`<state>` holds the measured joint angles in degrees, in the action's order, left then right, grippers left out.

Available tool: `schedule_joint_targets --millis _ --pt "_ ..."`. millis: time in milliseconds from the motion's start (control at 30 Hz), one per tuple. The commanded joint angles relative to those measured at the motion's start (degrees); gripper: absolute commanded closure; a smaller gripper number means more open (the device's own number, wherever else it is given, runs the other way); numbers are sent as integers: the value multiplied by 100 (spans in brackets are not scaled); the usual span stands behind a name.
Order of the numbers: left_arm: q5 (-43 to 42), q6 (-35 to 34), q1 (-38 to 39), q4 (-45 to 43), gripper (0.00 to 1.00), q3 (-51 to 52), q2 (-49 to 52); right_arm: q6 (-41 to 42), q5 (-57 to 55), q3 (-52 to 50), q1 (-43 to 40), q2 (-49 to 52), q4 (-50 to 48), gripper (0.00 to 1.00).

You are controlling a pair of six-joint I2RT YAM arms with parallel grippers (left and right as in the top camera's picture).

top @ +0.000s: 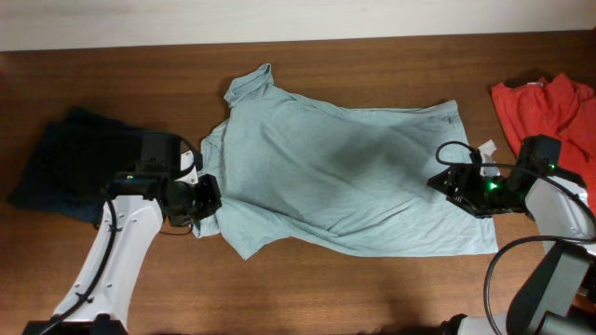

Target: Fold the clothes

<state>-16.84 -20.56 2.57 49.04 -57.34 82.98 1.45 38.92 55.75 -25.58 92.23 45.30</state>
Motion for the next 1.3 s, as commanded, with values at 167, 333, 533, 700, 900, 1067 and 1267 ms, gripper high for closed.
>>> schedule_joint_targets --millis 167,333,533,700,900,1067,1267 --pt "299 120 9 66 79 -24 402 -61 96 83 -31 7 31 30" --pt "-50 780 212 732 76 -24 400 -63 96 83 -31 7 85 30" --pt "560 1464 1115 992 66 63 411 -63 96 83 -31 7 90 30" --pt "1381 1451 1902 667 60 393 457 -63 96 83 -31 7 94 30" --pt "2302 1130 2092 328 37 660 588 -63 96 83 -31 7 90 30" --pt "2039 1504 2094 -20 33 780 828 -61 96 83 -31 7 96 29" --pt "1862 1641 2214 -20 35 780 1200 -63 94 83 -33 7 85 30"
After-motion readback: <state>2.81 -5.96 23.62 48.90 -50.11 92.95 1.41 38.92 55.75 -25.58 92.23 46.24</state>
